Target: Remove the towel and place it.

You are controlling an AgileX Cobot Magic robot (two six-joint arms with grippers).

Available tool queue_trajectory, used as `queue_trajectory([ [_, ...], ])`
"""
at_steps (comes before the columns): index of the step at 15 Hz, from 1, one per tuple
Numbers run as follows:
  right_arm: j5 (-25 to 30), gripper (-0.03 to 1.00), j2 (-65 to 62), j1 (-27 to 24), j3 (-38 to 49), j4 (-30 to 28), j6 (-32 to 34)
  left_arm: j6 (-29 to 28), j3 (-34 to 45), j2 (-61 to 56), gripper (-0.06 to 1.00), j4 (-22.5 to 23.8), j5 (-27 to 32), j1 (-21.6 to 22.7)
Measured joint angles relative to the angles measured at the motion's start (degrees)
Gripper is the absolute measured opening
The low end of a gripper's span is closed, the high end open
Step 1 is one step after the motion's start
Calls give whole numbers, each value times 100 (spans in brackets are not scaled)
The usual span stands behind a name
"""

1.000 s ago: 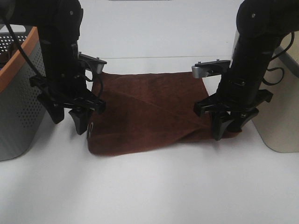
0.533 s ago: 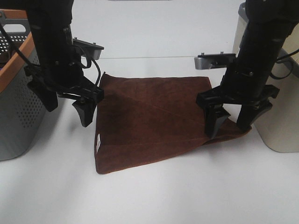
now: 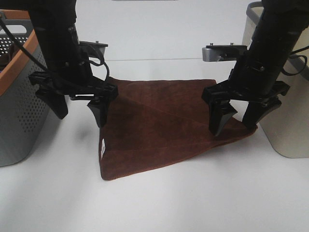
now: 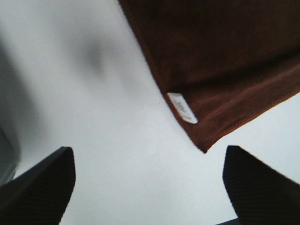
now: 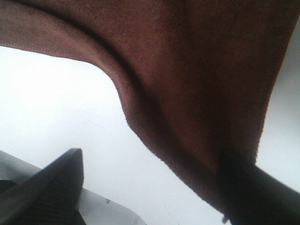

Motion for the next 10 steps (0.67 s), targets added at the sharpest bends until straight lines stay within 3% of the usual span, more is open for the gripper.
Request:
queue_trajectory([
  [10,-46,75,-17,0,0,166,0,-34,0,332,71,-40,-888,-647],
])
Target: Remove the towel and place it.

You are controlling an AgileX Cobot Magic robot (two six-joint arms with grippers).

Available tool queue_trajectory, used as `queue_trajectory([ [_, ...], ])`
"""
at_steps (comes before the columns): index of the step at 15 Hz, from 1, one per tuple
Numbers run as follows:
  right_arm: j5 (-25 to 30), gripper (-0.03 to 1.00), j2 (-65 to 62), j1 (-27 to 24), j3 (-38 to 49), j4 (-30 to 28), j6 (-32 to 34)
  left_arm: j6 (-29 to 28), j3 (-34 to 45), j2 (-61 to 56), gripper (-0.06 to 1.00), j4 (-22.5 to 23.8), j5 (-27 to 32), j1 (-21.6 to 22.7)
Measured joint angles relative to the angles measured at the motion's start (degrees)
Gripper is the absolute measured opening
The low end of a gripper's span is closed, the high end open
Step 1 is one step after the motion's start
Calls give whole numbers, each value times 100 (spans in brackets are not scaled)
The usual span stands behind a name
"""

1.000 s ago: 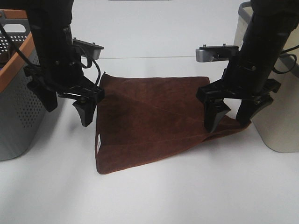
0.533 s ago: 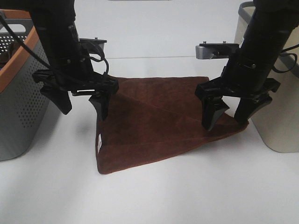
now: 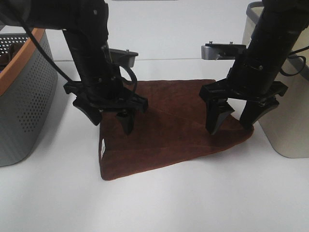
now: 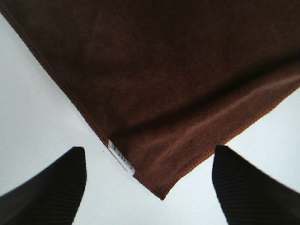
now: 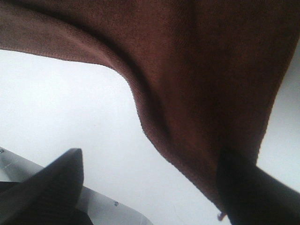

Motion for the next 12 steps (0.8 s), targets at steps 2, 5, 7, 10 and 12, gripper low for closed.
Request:
queue_trajectory([
  [2,-11,75,0,0,0,0,0,29,0,286,71,-11,-149,-29],
  [5,-17,75,0,0,0,0,0,201,0,584,71,-40,-332,-115],
  [7,-17,75,0,0,0,0,0,223,0,802,71,-40,-413,-132],
  [10,-17,75,0,0,0,0,-6,241,0,934,71,-40,-413,-132],
  [12,-97,75,0,0,0,0,-11,252,0,945,71,52,-413,-132],
])
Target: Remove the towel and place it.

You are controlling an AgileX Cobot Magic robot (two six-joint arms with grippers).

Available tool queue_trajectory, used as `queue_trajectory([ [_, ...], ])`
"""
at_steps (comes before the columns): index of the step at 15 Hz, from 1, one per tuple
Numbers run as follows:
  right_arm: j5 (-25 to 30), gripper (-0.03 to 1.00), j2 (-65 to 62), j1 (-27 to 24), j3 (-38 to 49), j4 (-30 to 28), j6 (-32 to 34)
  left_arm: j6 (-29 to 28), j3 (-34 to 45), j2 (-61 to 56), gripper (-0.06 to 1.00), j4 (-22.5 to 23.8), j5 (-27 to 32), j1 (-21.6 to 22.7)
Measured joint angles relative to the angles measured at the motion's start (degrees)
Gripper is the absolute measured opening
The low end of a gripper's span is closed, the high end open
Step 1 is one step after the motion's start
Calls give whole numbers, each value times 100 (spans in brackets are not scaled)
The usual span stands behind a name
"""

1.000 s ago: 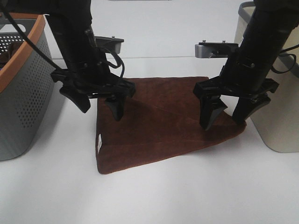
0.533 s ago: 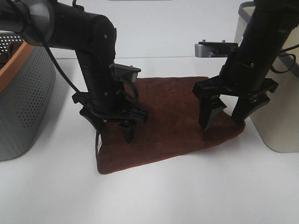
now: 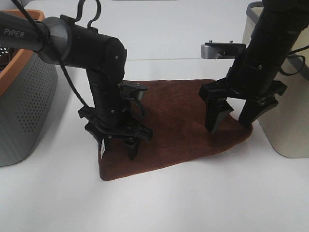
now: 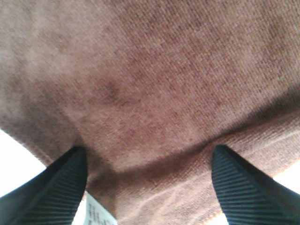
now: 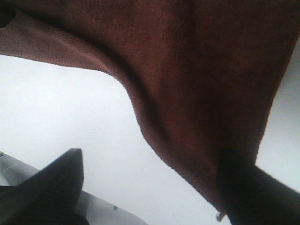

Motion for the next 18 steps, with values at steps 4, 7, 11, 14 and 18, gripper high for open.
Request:
queue_trajectory([
  [4,-23,75,0,0,0,0,-6,29,0,57,71,120,0,0],
  [7,-23,75,-86,0,0,-63,-109,40,0,57,71,149,23,0],
  [11,372,75,-745,-6,-516,-206,-149,40,0,57,71,178,34,0],
  [14,854,75,-1037,-6,-894,-350,-149,40,0,63,71,195,109,0],
  [18,911,75,-1576,-6,-991,-401,-149,40,-115,-149,71,332,825,0],
])
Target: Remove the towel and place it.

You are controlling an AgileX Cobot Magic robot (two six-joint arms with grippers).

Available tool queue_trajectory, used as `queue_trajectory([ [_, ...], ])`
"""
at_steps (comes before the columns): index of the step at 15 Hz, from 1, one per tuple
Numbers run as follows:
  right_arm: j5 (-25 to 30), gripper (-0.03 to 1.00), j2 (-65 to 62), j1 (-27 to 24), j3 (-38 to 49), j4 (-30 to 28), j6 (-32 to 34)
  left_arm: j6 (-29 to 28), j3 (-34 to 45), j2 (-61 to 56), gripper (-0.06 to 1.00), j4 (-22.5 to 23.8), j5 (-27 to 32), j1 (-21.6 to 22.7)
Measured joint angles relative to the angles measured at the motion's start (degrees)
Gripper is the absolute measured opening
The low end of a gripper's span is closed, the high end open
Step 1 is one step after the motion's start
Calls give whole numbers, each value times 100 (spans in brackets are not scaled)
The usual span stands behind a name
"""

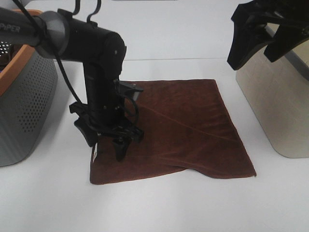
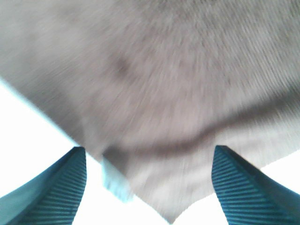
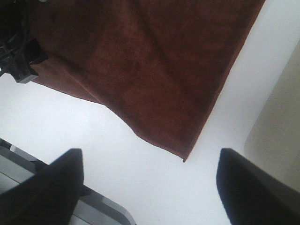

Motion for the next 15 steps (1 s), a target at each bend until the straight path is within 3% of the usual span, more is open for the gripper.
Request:
queue_trajectory([
  [4,57,75,-859,0,-6,-6,6,-57,-550,-1398,71,218,665,0],
  [7,63,75,-1765,0,143,-6,109,-304,-573,-2704,71,315,722,0],
  [10,69,75,-2934,0,882,-6,241,-636,-470,-4120,71,487,739,0],
  [15,132,75,-4876,0,2699,-6,258,-1066,1409,-6801,71,619,751,0],
])
